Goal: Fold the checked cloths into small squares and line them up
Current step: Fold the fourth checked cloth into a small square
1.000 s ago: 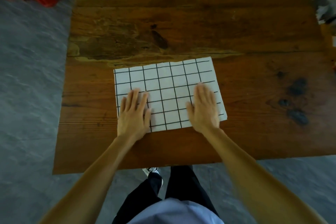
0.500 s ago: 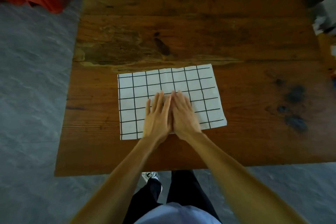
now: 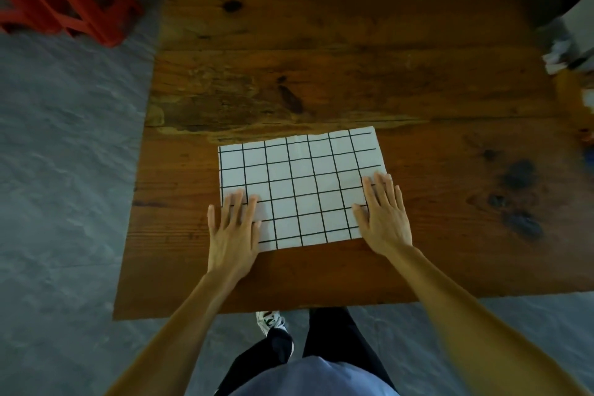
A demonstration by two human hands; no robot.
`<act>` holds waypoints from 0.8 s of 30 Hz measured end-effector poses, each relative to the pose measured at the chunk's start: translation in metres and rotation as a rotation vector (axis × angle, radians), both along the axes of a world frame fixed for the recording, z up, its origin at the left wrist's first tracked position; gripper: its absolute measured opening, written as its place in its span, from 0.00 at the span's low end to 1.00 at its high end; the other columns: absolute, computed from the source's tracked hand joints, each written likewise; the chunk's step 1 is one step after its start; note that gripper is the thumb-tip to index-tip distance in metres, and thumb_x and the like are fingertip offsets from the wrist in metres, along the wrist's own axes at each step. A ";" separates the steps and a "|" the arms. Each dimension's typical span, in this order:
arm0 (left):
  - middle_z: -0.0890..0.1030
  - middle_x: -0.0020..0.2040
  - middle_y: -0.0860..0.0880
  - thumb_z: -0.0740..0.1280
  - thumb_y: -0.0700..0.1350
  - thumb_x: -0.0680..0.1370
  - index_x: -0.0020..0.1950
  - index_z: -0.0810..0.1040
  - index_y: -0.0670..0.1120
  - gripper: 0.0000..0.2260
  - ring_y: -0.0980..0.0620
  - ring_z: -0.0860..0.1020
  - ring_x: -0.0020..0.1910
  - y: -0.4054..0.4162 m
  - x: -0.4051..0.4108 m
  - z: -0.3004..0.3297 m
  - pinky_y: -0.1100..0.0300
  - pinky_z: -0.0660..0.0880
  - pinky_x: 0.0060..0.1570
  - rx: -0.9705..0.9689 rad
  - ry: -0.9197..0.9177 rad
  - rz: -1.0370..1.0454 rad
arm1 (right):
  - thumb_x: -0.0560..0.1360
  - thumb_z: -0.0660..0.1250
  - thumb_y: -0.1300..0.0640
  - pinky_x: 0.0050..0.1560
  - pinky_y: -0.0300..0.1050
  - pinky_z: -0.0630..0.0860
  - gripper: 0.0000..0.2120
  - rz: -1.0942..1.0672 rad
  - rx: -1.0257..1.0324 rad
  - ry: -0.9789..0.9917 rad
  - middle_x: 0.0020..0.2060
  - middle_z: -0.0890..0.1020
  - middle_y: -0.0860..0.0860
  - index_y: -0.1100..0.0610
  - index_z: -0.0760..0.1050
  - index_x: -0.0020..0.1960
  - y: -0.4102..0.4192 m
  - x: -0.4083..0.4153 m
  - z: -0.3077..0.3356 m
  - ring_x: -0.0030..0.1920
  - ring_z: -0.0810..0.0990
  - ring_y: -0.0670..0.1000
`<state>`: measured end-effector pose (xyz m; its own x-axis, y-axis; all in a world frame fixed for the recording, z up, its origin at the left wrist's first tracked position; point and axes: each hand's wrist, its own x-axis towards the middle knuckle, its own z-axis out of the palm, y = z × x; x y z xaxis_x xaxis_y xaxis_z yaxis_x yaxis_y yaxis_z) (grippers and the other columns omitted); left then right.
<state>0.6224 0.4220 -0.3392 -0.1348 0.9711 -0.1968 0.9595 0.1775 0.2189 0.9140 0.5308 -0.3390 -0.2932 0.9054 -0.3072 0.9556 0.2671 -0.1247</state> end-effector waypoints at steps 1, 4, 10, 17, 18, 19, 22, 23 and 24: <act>0.54 0.78 0.43 0.44 0.52 0.81 0.77 0.57 0.48 0.24 0.45 0.45 0.77 0.000 0.003 0.003 0.41 0.43 0.73 0.016 -0.003 -0.022 | 0.78 0.34 0.37 0.76 0.51 0.34 0.32 -0.037 0.006 0.020 0.77 0.37 0.54 0.51 0.32 0.77 -0.002 0.000 0.001 0.76 0.31 0.53; 0.65 0.74 0.43 0.47 0.52 0.82 0.71 0.66 0.49 0.20 0.42 0.60 0.74 0.005 0.022 0.013 0.40 0.54 0.72 0.070 -0.058 -0.185 | 0.80 0.37 0.38 0.76 0.52 0.35 0.32 -0.078 0.058 0.095 0.77 0.35 0.54 0.51 0.30 0.76 -0.015 -0.015 0.006 0.76 0.31 0.52; 0.76 0.62 0.46 0.56 0.62 0.76 0.57 0.80 0.50 0.22 0.45 0.71 0.66 0.006 0.045 0.010 0.45 0.61 0.69 0.111 -0.057 -0.432 | 0.79 0.38 0.38 0.76 0.49 0.38 0.31 -0.097 0.015 0.205 0.77 0.38 0.53 0.50 0.32 0.76 -0.043 -0.045 0.010 0.77 0.36 0.52; 0.80 0.45 0.47 0.73 0.44 0.73 0.42 0.82 0.45 0.03 0.47 0.77 0.51 0.011 0.052 0.003 0.49 0.72 0.60 0.367 -0.073 -0.527 | 0.78 0.35 0.38 0.76 0.50 0.36 0.33 -0.117 0.005 0.220 0.78 0.43 0.55 0.52 0.42 0.79 -0.065 -0.050 0.007 0.77 0.37 0.52; 0.80 0.45 0.47 0.73 0.44 0.73 0.43 0.82 0.45 0.03 0.47 0.78 0.50 0.012 0.052 0.003 0.49 0.73 0.59 0.365 -0.054 -0.544 | 0.78 0.36 0.38 0.76 0.50 0.37 0.33 -0.125 0.005 0.223 0.78 0.44 0.56 0.52 0.44 0.79 -0.066 -0.050 0.006 0.77 0.37 0.53; 0.80 0.44 0.47 0.72 0.44 0.73 0.44 0.82 0.45 0.03 0.47 0.78 0.48 0.013 0.052 0.003 0.50 0.73 0.59 0.361 -0.040 -0.554 | 0.78 0.36 0.38 0.76 0.51 0.37 0.33 -0.129 0.005 0.226 0.78 0.43 0.56 0.52 0.45 0.79 -0.067 -0.051 0.006 0.77 0.37 0.53; 0.81 0.44 0.47 0.69 0.43 0.75 0.47 0.81 0.44 0.04 0.47 0.79 0.46 0.015 0.052 0.007 0.52 0.73 0.58 0.367 -0.049 -0.508 | 0.77 0.41 0.38 0.75 0.51 0.35 0.34 -0.063 -0.012 0.251 0.77 0.40 0.54 0.51 0.45 0.79 -0.070 -0.052 0.010 0.77 0.36 0.54; 0.81 0.43 0.47 0.69 0.43 0.76 0.47 0.80 0.44 0.04 0.48 0.79 0.45 0.016 0.052 0.010 0.52 0.73 0.57 0.369 -0.068 -0.480 | 0.77 0.44 0.39 0.75 0.51 0.34 0.34 -0.021 -0.025 0.257 0.77 0.40 0.54 0.51 0.45 0.79 -0.072 -0.053 0.012 0.77 0.36 0.54; 0.81 0.43 0.47 0.68 0.43 0.76 0.47 0.80 0.44 0.03 0.48 0.79 0.44 0.017 0.053 0.013 0.52 0.73 0.56 0.376 -0.092 -0.454 | 0.77 0.48 0.40 0.75 0.51 0.34 0.34 0.014 -0.034 0.256 0.78 0.41 0.54 0.50 0.46 0.79 -0.073 -0.053 0.013 0.77 0.36 0.54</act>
<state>0.6750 0.4386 -0.3259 0.3119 0.9328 0.1807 0.8952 -0.3522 0.2729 0.8607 0.4581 -0.3258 -0.3776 0.8911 -0.2516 0.8880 0.2714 -0.3713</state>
